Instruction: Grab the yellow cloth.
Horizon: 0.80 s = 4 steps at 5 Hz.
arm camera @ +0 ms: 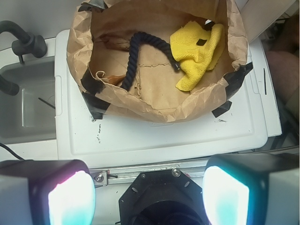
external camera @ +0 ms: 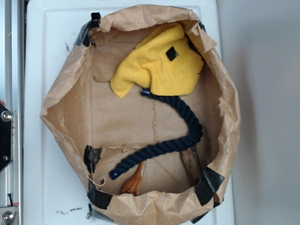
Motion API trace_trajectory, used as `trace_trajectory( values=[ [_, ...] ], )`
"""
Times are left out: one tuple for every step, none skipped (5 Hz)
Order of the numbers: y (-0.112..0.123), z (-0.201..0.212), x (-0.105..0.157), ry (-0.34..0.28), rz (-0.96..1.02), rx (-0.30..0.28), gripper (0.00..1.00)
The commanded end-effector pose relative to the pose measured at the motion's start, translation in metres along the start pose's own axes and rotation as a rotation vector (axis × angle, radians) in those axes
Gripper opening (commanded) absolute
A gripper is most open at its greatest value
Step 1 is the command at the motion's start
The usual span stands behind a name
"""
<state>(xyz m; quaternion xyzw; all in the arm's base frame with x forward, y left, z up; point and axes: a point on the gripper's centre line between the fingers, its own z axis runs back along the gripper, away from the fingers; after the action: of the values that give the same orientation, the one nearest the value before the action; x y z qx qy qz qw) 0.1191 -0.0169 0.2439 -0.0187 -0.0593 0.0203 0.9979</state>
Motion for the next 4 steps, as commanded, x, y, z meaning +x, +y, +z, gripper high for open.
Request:
trace_trajectory(
  values=[
    [0.000,0.000,0.000,0.000,0.000,0.000,1.00],
    [-0.015,-0.006,0.032,0.062,0.012,-0.065,1.00],
    [-0.019,-0.020,0.066,-0.014,0.191,-0.039,1.00],
    [-0.008,-0.044,0.092,-0.096,0.385,-0.044,1.00]
  ],
)
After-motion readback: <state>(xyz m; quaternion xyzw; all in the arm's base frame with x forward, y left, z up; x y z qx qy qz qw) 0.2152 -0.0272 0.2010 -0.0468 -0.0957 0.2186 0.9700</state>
